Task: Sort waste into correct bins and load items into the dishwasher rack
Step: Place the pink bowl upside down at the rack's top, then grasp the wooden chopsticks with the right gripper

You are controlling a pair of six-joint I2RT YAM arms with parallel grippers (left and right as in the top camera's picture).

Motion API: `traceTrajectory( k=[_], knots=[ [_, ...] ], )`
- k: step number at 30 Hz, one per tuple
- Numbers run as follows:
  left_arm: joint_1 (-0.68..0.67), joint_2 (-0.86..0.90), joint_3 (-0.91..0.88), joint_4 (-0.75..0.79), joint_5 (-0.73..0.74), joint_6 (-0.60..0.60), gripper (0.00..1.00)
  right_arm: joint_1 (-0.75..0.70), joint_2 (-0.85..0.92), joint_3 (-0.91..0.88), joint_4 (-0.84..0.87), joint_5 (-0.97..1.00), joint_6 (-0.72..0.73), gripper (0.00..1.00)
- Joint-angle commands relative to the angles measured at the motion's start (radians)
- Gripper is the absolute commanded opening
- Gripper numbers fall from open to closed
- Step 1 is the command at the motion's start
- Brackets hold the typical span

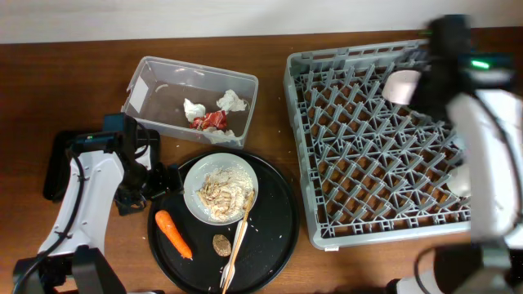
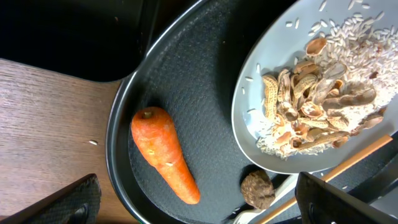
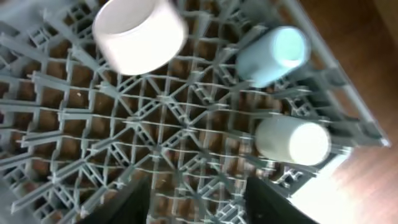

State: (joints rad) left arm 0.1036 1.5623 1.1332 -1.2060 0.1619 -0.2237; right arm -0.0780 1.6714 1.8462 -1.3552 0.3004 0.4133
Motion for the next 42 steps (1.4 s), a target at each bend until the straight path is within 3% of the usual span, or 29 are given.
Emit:
traceTrajectory(
  k=[1,6,9,12,14,18,20,23,28,35,42],
  knots=[
    [0.004,-0.003,-0.001,0.001,0.01,0.016,0.99,-0.151,-0.095,0.007,-0.102,-0.455,-0.232,0.56],
    [0.001,-0.003,-0.001,-0.018,0.01,0.017,0.99,-0.189,-0.147,-0.013,-0.331,-0.578,-0.328,0.56],
    [-0.001,-0.003,-0.001,-0.021,0.006,0.016,0.99,-0.106,-0.239,-0.125,-0.334,-0.681,-0.329,0.57],
    [-0.001,-0.003,-0.001,-0.02,0.007,0.016,0.99,0.098,-0.312,-0.305,-0.297,-0.72,-0.264,0.57],
    [-0.001,-0.003,-0.001,-0.021,0.007,0.016,0.99,0.281,-0.324,-0.436,-0.206,-0.721,-0.142,0.58],
    [-0.001,-0.003,-0.001,-0.018,0.007,0.016,0.99,0.71,-0.32,-0.624,0.13,-0.719,0.208,0.61],
    [-0.001,-0.003,-0.001,-0.018,0.006,0.016,1.0,0.855,-0.288,-0.674,0.28,-0.715,0.34,0.64],
    [-0.001,-0.003,-0.001,-0.018,0.006,0.016,0.99,0.978,-0.162,-0.676,0.375,-0.703,0.413,0.63],
    [-0.001,-0.003,-0.001,-0.018,0.007,0.016,0.99,1.048,0.047,-0.676,0.446,-0.632,0.513,0.62],
    [-0.001,-0.003,-0.001,-0.018,0.006,0.016,0.99,1.067,0.153,-0.676,0.577,-0.498,0.6,0.42],
    [-0.001,-0.003,-0.001,-0.019,0.007,0.016,0.99,1.106,0.193,-0.677,0.661,-0.457,0.617,0.41]
  ],
)
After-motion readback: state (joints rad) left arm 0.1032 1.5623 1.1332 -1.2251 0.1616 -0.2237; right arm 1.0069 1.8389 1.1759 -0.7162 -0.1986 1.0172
